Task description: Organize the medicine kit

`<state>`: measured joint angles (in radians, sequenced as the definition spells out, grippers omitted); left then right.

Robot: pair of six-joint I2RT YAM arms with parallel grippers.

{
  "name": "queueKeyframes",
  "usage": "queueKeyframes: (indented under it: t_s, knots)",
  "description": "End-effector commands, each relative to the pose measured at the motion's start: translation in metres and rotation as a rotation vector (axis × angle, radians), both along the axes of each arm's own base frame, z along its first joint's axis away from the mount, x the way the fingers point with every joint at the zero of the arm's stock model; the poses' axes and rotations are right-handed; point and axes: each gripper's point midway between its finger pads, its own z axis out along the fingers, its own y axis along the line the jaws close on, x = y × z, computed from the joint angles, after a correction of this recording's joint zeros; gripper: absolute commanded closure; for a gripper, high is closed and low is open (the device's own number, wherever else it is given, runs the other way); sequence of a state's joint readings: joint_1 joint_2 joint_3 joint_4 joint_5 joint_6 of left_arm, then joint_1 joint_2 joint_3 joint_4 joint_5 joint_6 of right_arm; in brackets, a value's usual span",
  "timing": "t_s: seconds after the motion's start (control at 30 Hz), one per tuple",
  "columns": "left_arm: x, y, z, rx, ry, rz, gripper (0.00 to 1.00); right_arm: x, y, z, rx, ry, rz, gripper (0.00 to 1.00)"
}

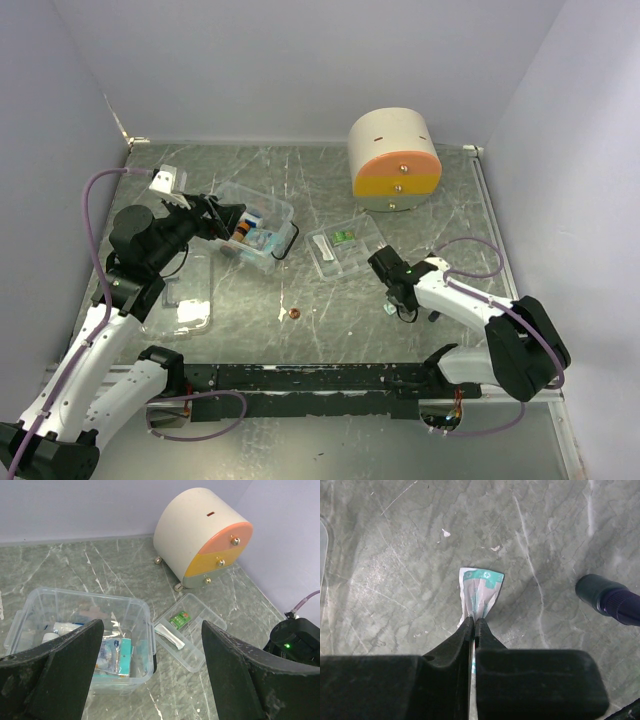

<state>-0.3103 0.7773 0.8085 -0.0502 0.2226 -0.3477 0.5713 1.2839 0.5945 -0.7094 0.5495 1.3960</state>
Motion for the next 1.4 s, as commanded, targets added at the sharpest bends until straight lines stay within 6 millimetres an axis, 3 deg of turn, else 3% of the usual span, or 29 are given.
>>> queueKeyframes:
  t_s: [0.0,0.33,0.67,0.83,1.03,1.17,1.37]
  knots:
    - [0.000,0.002,0.007,-0.004,-0.027,0.006,0.10,0.002,-0.001,-0.002,-0.005,-0.004,0.024,1.00]
    - [0.000,0.002,0.007,-0.006,-0.026,0.004,0.10,0.043,0.031,0.035,0.018,-0.086,0.264,1.00]
    - [0.001,0.003,0.007,-0.002,-0.026,0.011,0.10,0.098,0.124,0.096,0.169,-0.257,0.803,1.00]
    - [0.001,0.002,0.006,-0.003,-0.023,0.003,0.10,0.117,0.157,0.112,0.155,-0.325,1.050,1.00]
    - [0.001,0.002,0.005,0.000,-0.022,0.006,0.10,0.147,0.187,0.113,0.103,-0.370,1.248,1.00]
    - [0.002,0.003,0.005,0.002,-0.022,0.007,0.10,0.153,0.207,0.098,0.130,-0.322,1.352,1.00]
    - [0.003,0.003,0.004,0.005,-0.018,0.010,0.10,0.157,0.209,0.074,0.087,-0.234,1.382,1.00]
